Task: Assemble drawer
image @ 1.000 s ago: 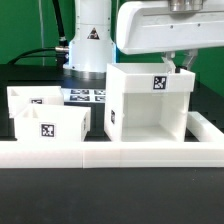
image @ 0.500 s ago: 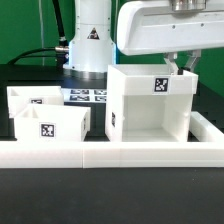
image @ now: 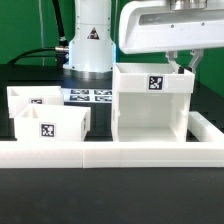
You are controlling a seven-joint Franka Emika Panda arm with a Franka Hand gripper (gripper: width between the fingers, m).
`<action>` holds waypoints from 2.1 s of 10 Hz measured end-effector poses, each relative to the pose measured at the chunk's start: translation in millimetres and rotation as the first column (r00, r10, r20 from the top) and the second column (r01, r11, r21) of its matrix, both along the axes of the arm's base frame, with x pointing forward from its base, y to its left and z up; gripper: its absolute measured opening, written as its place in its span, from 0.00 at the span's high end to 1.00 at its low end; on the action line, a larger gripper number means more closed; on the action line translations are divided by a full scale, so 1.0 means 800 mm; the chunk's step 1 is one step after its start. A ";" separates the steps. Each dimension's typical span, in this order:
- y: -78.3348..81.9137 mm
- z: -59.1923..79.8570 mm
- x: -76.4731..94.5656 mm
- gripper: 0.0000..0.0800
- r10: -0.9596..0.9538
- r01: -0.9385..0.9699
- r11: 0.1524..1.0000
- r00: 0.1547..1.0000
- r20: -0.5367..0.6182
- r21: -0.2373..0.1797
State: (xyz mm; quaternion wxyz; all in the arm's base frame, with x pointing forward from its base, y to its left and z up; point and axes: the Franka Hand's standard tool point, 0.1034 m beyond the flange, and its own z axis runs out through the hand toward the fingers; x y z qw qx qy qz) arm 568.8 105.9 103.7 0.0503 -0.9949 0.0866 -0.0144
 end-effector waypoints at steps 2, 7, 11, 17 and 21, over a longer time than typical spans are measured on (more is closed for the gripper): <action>-0.002 -0.001 0.002 0.95 -0.168 0.168 0.986 0.986 0.003 0.019; 0.002 0.004 0.006 0.95 -0.428 0.429 0.902 0.903 -0.031 0.047; -0.004 0.005 0.012 0.95 -0.620 0.624 0.779 0.781 -0.070 0.056; -0.006 0.004 0.011 0.95 -0.848 0.862 0.504 0.506 -0.156 0.054; -0.014 0.002 0.020 0.95 -0.944 0.979 0.200 0.202 -0.260 0.036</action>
Offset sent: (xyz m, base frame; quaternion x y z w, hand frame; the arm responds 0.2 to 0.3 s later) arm 0.0061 -0.0166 -0.0068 -0.0137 0.0080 0.1499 0.9886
